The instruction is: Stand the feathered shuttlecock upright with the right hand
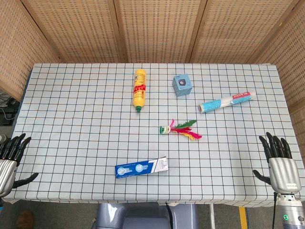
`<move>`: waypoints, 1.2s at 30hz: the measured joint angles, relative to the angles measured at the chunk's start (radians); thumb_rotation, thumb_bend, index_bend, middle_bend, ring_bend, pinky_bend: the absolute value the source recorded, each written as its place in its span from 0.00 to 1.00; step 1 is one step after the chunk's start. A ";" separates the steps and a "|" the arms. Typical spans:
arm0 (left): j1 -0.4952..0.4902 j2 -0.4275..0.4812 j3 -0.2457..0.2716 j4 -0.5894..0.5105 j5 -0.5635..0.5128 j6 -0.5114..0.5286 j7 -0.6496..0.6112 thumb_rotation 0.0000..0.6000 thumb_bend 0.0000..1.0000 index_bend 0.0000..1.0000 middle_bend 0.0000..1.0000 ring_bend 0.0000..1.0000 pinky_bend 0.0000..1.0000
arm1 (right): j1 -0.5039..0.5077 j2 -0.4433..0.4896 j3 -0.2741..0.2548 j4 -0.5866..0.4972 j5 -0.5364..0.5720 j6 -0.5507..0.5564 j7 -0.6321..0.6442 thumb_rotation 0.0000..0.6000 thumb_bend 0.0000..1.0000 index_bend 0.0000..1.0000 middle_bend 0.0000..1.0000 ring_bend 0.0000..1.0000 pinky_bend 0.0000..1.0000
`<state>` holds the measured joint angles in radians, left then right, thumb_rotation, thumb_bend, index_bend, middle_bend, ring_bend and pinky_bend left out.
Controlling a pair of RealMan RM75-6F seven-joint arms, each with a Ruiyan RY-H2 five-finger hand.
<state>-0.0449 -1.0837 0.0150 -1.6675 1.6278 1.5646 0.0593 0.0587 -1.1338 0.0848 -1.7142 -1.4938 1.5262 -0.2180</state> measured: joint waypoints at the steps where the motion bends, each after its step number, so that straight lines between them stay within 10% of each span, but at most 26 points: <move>1: 0.000 -0.001 0.000 0.001 -0.002 -0.002 0.002 1.00 0.00 0.00 0.00 0.00 0.00 | 0.001 0.000 0.000 0.000 0.002 -0.003 0.001 1.00 0.00 0.00 0.00 0.00 0.00; 11: -0.014 -0.018 -0.015 0.013 -0.027 -0.028 0.023 1.00 0.00 0.00 0.00 0.00 0.00 | 0.044 -0.019 0.016 0.038 0.034 -0.081 0.034 1.00 0.00 0.02 0.00 0.00 0.00; 18: -0.035 -0.050 -0.032 0.023 -0.069 -0.069 0.085 1.00 0.00 0.00 0.00 0.00 0.00 | 0.220 -0.081 0.089 0.138 0.079 -0.271 0.067 1.00 0.00 0.35 0.00 0.00 0.00; 36: -0.064 -0.075 -0.067 0.052 -0.167 -0.128 0.107 1.00 0.00 0.00 0.00 0.00 0.00 | 0.513 -0.413 0.178 0.433 0.473 -0.621 -0.090 1.00 0.35 0.50 0.00 0.00 0.00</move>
<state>-0.1089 -1.1587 -0.0517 -1.6152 1.4604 1.4363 0.1663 0.5718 -1.5471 0.2630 -1.2807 -1.0204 0.9052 -0.3081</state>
